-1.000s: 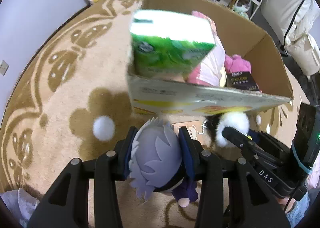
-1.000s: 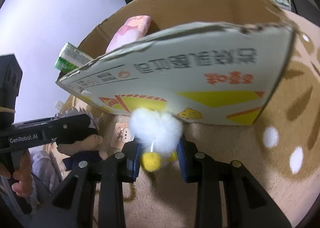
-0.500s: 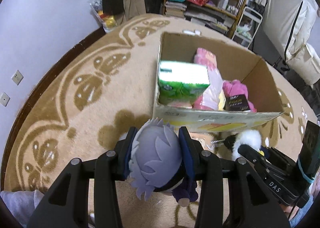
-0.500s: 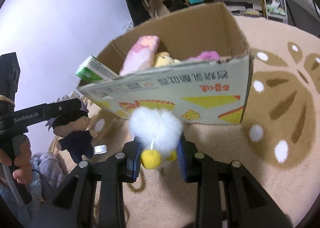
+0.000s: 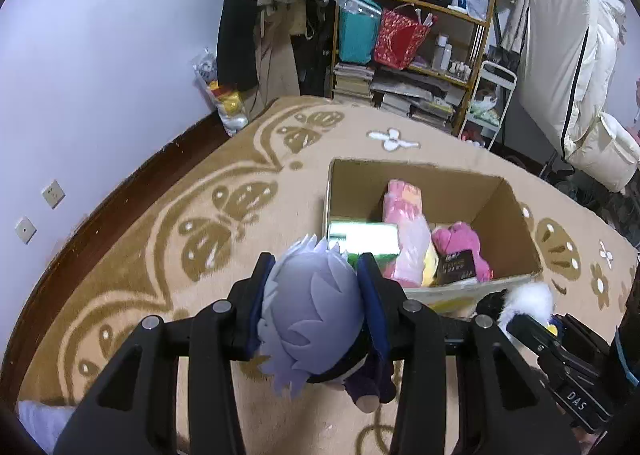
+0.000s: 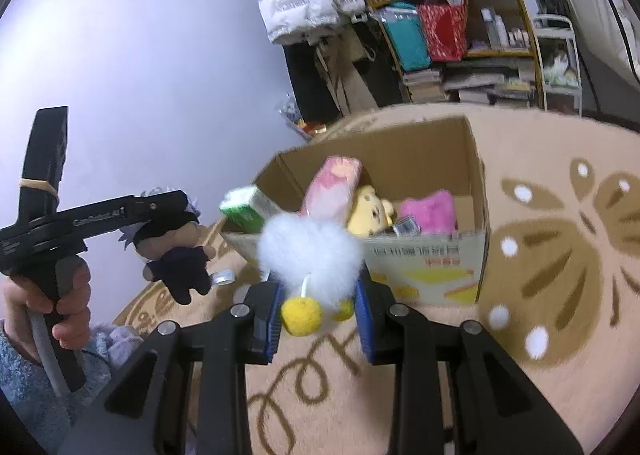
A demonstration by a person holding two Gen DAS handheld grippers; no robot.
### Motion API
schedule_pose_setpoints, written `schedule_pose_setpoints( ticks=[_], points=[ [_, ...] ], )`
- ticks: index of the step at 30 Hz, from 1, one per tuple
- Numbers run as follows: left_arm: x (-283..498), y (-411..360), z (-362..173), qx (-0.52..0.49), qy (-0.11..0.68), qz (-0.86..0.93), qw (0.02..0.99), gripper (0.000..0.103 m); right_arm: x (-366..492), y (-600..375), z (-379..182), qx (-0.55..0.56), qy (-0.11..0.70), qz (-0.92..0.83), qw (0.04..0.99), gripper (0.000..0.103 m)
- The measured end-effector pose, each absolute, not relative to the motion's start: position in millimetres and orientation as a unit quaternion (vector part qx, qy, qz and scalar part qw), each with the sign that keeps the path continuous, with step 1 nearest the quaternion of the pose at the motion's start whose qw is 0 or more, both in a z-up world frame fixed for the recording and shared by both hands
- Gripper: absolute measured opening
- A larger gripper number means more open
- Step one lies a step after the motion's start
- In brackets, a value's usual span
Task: Organize soft objects
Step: 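Lift the doll over the box with the left tool while the right tool carries the chick over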
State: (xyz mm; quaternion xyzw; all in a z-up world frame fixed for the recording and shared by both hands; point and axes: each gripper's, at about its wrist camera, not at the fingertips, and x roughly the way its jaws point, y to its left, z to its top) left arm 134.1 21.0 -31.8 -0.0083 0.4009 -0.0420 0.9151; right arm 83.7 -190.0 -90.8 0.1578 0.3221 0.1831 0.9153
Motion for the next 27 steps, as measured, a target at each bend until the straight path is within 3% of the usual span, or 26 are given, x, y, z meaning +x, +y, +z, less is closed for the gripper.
schedule_pose_setpoints(
  ticks=[27],
  points=[
    [210,-13,43,0.040,0.320,-0.055,0.945,0.041,151,-198,-21,0.112,0.236,0.184,0.948,0.033]
  ],
)
